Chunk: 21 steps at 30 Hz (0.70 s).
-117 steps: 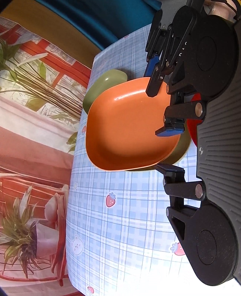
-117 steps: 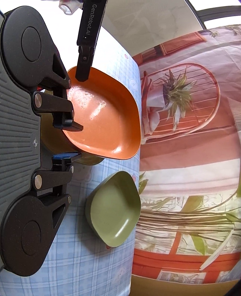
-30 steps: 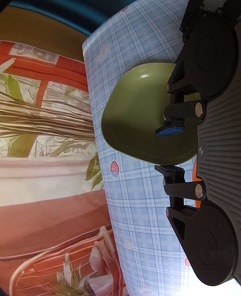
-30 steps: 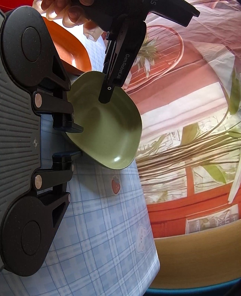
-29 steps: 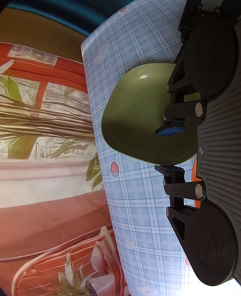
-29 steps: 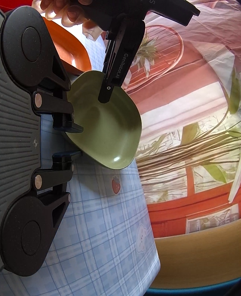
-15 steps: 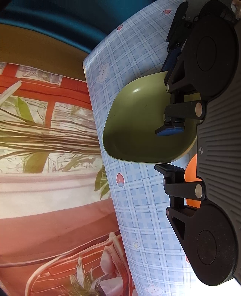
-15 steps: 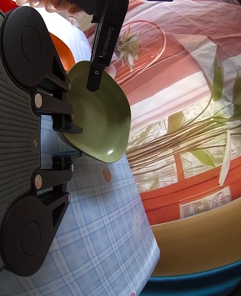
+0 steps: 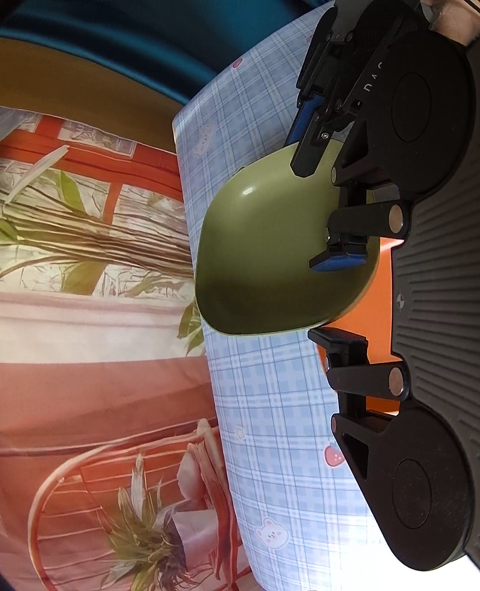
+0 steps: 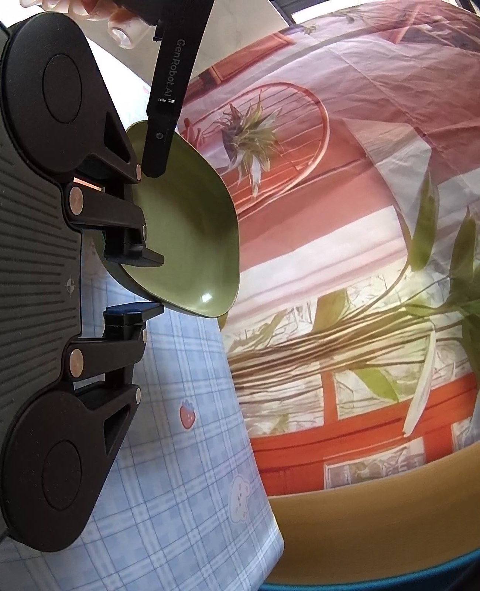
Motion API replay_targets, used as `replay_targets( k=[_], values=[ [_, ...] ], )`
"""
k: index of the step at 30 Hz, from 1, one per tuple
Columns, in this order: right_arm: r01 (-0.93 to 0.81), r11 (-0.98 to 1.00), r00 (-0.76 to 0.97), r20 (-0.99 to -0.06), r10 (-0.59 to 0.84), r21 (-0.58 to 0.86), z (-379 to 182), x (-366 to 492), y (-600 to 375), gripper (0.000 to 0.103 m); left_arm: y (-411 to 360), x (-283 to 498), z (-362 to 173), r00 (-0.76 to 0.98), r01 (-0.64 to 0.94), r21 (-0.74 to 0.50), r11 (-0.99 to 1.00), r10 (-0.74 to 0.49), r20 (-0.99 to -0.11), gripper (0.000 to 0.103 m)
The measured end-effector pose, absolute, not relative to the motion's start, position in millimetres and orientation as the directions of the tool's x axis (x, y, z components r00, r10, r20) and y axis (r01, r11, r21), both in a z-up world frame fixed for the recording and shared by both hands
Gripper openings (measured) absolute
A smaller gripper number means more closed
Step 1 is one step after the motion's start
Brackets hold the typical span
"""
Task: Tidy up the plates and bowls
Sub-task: 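Carry the olive-green plate with the right gripper onto the orange plate, then open the right gripper and move the left gripper to the red bowls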
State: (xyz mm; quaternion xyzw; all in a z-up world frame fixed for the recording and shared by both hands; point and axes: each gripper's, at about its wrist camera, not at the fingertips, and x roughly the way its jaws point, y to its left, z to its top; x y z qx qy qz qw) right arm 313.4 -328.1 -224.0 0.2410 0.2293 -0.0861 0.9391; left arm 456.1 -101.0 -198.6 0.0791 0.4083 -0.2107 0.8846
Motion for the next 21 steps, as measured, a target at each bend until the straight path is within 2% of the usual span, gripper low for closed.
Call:
replay_targets(
  k=[9,21],
  values=[
    [0.201,0.899,0.876,-0.483,0.014,0.39,-215,320,-290,0.021,-56,443,-207,0.546,0.384,-0.069,0.921,-0.287,-0.788,0.035],
    [0.171,0.921,0.839,-0.542,0.05,0.35,-221,326,-260,0.022,-34,437,-226,0.504,0.343,-0.11,0.933,-0.282,-0.816,0.035]
  ],
)
